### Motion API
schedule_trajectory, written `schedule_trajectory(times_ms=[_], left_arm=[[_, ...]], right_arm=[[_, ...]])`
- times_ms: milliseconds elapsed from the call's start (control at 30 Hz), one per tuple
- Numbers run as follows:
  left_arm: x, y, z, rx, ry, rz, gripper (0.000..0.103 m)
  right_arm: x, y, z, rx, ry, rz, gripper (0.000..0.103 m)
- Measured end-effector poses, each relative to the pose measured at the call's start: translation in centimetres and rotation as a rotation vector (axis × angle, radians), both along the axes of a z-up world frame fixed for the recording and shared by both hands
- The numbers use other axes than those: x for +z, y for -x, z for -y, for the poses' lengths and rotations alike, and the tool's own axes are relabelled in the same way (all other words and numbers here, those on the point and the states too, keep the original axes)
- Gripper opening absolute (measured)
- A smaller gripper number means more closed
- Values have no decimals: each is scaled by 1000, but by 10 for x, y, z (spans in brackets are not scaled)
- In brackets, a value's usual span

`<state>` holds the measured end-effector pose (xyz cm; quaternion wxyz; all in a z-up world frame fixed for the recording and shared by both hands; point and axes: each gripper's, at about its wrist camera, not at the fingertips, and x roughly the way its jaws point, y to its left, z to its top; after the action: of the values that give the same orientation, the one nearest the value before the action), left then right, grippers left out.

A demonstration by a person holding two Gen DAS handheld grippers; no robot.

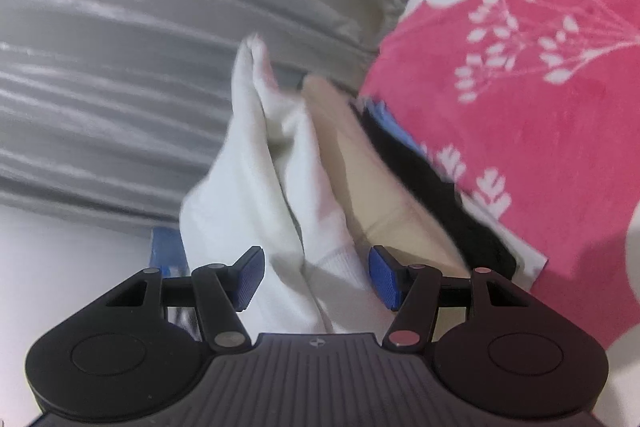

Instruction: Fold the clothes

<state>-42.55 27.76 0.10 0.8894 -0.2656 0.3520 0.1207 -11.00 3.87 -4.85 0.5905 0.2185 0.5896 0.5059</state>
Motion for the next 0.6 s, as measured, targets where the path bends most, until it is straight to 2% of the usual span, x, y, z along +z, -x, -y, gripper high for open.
schedule_trajectory(times_ms=[133, 233, 400, 500, 600], left_arm=[[-4, 2, -3, -42, 11, 0, 70], [-7, 1, -1, -74, -2, 5, 70], [-13, -1, -3, -64, 9, 20, 70], [-16, -5, -3, -58, 21, 29, 70], [-16, -10, 2, -74, 24, 22, 70]], right_arm=[[1, 5, 5, 39, -8, 14, 61], [6, 11, 1, 113, -26, 17, 65], [14, 14, -1, 128, -38, 33, 66], [13, 16, -2, 117, 24, 69, 65], [10, 22, -5, 157, 2, 43, 66]])
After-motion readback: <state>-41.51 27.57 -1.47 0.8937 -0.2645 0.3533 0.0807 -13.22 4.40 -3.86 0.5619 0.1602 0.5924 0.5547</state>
